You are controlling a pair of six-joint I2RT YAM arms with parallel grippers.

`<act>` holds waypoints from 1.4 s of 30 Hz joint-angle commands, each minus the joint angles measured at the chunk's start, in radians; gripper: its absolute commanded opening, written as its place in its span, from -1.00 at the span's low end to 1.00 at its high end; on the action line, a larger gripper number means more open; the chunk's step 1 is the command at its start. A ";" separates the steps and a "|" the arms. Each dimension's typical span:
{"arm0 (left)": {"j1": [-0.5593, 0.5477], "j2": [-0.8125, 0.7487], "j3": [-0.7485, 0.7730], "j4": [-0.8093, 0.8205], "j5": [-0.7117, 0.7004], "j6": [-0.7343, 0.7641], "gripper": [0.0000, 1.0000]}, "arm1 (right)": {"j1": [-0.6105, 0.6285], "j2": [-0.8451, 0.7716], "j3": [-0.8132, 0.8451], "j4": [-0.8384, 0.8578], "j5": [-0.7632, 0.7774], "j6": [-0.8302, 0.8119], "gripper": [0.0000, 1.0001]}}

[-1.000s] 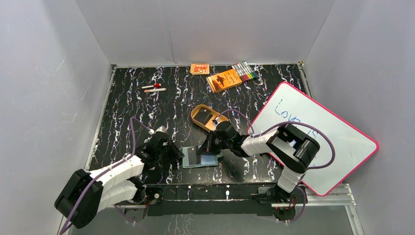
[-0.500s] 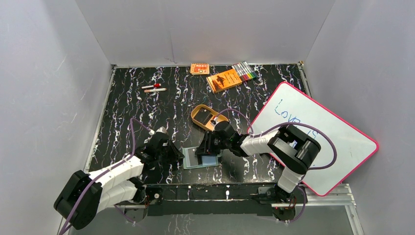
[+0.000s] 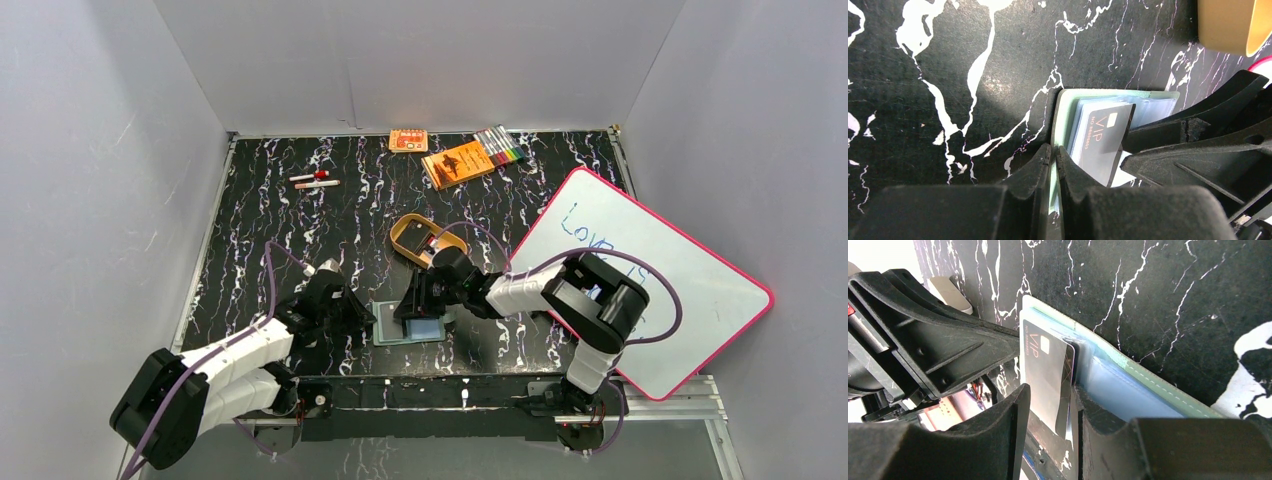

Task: Put the credit cards into the card holder
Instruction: Insert the credit card into the card holder.

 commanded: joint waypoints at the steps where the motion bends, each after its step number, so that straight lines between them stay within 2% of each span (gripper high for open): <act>1: 0.000 -0.023 -0.018 -0.016 0.015 -0.004 -0.87 | 0.018 0.024 0.046 0.027 -0.020 -0.002 -0.13; 11: -0.001 -0.046 -0.022 -0.020 0.013 -0.007 -0.97 | 0.030 0.001 0.078 -0.033 0.026 -0.014 -0.12; 17: 0.000 -0.069 -0.023 -0.036 0.001 -0.011 -1.00 | 0.032 -0.002 0.147 -0.236 0.075 -0.011 -0.09; 27: 0.000 -0.068 -0.030 -0.042 -0.017 -0.021 -1.00 | 0.033 -0.078 0.189 -0.395 0.190 -0.077 0.09; 42: -0.001 -0.077 -0.034 -0.042 -0.017 -0.026 -1.00 | 0.074 -0.047 0.207 -0.372 0.105 -0.130 0.15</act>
